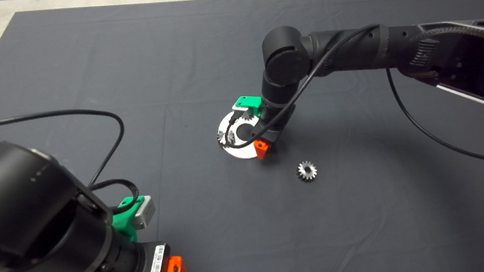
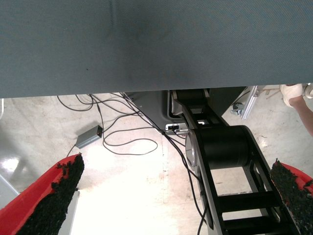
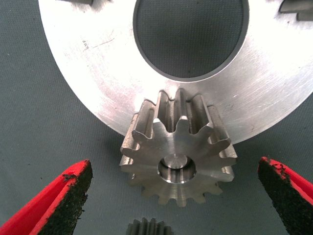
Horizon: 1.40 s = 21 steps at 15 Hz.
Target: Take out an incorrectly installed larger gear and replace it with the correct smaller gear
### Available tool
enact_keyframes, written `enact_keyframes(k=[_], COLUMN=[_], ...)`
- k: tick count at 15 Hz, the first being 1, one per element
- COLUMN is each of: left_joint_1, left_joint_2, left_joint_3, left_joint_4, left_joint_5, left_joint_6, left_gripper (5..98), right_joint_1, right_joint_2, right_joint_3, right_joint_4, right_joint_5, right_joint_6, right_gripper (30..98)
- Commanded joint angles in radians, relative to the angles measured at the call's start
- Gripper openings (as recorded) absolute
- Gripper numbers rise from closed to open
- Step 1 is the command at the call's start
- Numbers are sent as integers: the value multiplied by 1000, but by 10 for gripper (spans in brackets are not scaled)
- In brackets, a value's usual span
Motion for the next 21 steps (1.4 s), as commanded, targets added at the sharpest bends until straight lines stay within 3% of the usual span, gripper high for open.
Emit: enact_keyframes(k=[1,9,13,15,21], left_joint_1=[-13,-13,-13,-13,-13], left_joint_2=[0,0,0,0,0], left_joint_3=[21,23,23,23,24], left_joint_4=[-12,-12,-12,-12,-12], left_joint_5=[-1,-1,-1,-1,-1], left_joint_6=[-10,-10,-10,-10,-10], left_gripper=[982,982,982,982,982], right_joint_1=[17,14,12,12,11], right_joint_2=[9,15,15,18,32], right_joint_3=[4,4,6,7,7], right_joint_4=[-48,-70,-79,-79,-79], right_joint_5=[-112,-112,-111,-111,-111], right_joint_6=[-4,-4,-4,-4,-4], right_gripper=[894,804,804,758,751])
